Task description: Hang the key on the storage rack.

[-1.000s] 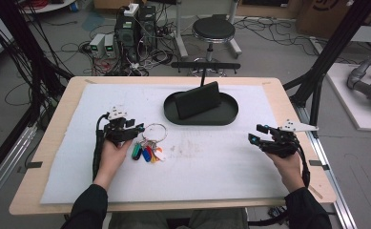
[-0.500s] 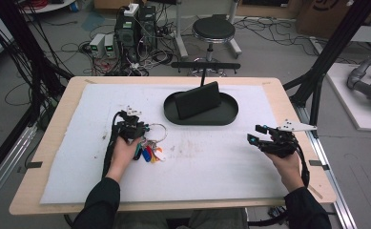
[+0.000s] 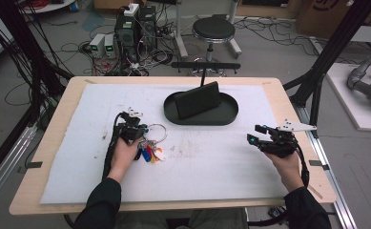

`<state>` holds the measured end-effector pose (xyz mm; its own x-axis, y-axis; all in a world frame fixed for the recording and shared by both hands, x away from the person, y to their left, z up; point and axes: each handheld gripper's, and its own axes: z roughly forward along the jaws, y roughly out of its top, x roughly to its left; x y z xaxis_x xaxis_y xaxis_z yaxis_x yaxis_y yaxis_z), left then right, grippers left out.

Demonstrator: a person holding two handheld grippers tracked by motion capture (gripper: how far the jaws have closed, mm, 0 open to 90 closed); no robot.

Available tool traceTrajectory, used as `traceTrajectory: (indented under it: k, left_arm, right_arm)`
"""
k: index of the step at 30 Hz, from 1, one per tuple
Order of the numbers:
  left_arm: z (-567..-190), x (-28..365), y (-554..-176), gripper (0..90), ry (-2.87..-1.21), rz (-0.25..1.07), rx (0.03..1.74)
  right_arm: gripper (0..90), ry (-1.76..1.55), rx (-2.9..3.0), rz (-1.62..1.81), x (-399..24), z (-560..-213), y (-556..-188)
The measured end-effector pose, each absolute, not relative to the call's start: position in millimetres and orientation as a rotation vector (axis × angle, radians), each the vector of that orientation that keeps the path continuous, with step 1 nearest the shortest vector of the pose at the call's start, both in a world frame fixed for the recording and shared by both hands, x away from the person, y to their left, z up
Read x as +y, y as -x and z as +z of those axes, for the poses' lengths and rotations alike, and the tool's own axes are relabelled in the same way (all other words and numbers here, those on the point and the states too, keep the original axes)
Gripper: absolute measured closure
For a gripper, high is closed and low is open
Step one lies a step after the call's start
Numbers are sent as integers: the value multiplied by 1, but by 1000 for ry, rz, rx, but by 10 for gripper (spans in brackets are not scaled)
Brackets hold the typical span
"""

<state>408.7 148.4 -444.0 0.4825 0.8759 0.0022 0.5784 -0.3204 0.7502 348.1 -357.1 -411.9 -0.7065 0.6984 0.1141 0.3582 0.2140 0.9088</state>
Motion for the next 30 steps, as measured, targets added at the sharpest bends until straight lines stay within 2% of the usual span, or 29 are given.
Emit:
traceTrajectory:
  k: [14,30]
  left_arm:
    - [-417,157,-391,863,-1866,564,1061]
    - [-396,138,-359,858,-1909,549,840]
  right_arm:
    - [382,-987,2172,1493,-357,-412,-348]
    - [382,-983,2169,1492,-356,-412,-348]
